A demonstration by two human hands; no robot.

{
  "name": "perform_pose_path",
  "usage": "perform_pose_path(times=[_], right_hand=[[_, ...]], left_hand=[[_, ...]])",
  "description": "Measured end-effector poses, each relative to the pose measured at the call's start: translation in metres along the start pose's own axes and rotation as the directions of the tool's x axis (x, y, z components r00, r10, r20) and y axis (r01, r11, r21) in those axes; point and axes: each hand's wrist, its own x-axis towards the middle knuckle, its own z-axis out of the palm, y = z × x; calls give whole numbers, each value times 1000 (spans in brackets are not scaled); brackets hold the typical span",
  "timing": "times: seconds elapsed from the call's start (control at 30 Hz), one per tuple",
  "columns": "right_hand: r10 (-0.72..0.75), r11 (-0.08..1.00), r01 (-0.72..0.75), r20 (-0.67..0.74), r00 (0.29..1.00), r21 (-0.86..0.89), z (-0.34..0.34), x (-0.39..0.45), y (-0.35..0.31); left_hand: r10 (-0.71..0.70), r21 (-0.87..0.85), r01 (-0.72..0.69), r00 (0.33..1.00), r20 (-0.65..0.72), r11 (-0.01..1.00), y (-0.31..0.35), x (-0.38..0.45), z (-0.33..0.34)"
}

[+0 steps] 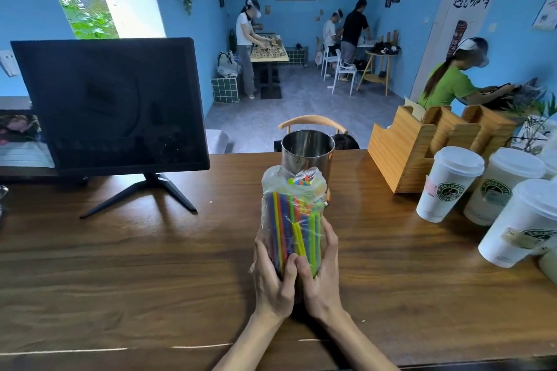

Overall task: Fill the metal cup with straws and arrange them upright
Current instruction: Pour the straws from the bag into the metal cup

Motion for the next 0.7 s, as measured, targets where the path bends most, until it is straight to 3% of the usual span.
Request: perform_pose_path(times=[0.13, 0.3, 0.53, 0.7], right_hand=[[0, 1000, 0, 4, 1000, 16, 0, 0, 1], [-9, 1000, 9, 16, 1000, 19, 1, 0, 0], [-34, 999, 34, 22, 999, 3, 1, -1, 5], [-113, 993, 113, -12, 994, 34, 2, 7, -7]], left_hand=[[25, 169, -20, 999, -29, 985, -4, -1, 0], [45, -34, -46, 999, -12, 998, 7, 6, 0], [-31, -92, 35, 999, 42, 995, 1, 5, 1], [-27, -147, 26, 1000, -4, 989, 10, 5, -1]])
